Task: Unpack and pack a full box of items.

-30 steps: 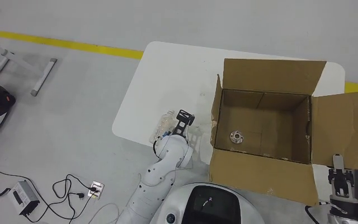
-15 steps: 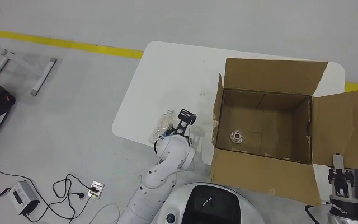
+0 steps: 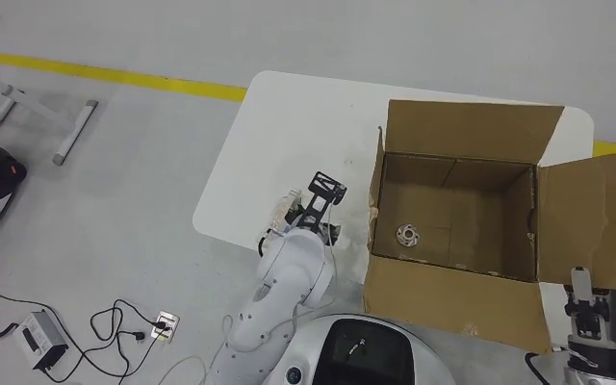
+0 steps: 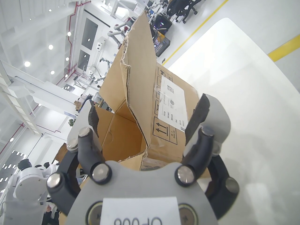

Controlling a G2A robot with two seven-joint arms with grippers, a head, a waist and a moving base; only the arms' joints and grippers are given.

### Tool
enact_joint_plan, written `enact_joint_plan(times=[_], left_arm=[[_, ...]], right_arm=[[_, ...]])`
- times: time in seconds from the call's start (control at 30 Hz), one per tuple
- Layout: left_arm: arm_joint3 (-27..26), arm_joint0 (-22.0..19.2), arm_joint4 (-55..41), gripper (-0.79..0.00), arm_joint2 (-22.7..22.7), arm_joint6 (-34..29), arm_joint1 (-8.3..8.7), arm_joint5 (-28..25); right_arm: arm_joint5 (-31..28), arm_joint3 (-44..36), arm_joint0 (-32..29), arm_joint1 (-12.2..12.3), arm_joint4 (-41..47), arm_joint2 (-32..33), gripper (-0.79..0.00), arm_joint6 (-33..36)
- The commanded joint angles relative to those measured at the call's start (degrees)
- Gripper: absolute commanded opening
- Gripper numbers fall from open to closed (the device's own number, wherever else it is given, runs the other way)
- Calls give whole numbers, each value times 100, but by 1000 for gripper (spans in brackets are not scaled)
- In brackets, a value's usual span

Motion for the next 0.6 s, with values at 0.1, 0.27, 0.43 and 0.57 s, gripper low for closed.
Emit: enact_joint_plan(times=[0.1,0.27,0.43,0.57], left_arm=[[-706,-101,-118,0,116,-158,-18,-202],[-1173,-354,-182,0,206,-269,-48,-211],[-1270,-679,-18,0,266,-324,-86,-38],[-1278,-863,157,0,381,-281,-116,79]], right_arm=[[17,-343,-5,3,166,206,0,-26],[-83,-1052,-99,19,64,460,0,65],[-386,-1762,-112,41,-927,576,0,69],[-575,-2056,-76,43,-2062,464,0,-153]])
